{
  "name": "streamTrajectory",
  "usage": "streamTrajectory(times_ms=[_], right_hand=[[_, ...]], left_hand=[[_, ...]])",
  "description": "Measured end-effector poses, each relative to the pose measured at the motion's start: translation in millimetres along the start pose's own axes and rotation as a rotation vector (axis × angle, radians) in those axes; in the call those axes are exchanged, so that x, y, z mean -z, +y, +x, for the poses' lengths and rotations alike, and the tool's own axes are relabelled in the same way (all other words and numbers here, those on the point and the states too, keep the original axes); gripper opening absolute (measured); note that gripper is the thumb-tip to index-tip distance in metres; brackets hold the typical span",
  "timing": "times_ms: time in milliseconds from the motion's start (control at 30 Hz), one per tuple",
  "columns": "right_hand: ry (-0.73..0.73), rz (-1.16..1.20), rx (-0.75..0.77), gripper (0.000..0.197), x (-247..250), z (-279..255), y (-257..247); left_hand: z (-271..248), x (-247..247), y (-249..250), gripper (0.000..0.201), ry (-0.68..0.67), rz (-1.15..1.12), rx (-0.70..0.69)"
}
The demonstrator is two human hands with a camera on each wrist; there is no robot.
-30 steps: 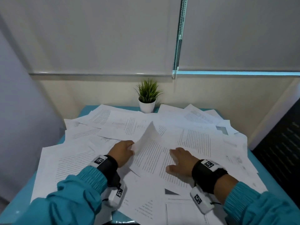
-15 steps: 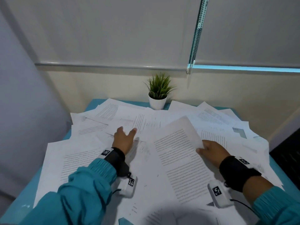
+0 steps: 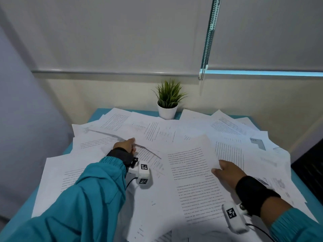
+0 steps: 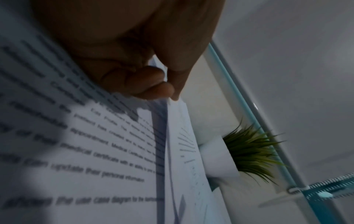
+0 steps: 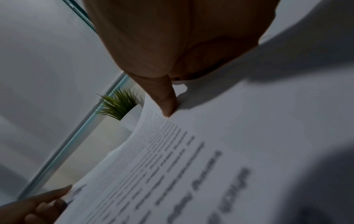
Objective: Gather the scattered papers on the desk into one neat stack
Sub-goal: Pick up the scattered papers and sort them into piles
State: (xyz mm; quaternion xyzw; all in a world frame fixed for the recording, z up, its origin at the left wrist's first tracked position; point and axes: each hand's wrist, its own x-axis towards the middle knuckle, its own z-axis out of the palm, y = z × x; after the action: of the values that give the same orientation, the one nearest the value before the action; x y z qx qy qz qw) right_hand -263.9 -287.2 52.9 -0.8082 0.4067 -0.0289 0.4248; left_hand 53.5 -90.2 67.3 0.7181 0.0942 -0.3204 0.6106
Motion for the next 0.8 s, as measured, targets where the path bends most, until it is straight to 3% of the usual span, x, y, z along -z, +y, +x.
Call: streamTrajectory(times_ms=[67,167,267,400,567,800], right_hand=[[-0.005,-0.008,-0.003,0.025,-1,2,3],[-0.025,0.002,0.009,0.034,-2,4,5],[0.014,0.087,0.024,0.032,4,3,5],[0.119,0.23,0.079,0.036,9,0,-8],[0.193,0.381,0.16,0.024,13,-12,-33],[0.145,0.519,0.143,0.027,10,-31,-50]], left_hand=[[5,1,2,0.037,0.017,0.069,-0.007],[17,1,2,0.029,0.104,0.274,-0.21],[40,3,-10,0.031,0.091,0.227,-0.352],[-9,13,-14,0.015,-0.012,0.097,-0.446],[-36,38,-8,0.009,0.046,0.203,-0.557],[-79,35,-22,0.028,-0.348,0.208,-0.408]])
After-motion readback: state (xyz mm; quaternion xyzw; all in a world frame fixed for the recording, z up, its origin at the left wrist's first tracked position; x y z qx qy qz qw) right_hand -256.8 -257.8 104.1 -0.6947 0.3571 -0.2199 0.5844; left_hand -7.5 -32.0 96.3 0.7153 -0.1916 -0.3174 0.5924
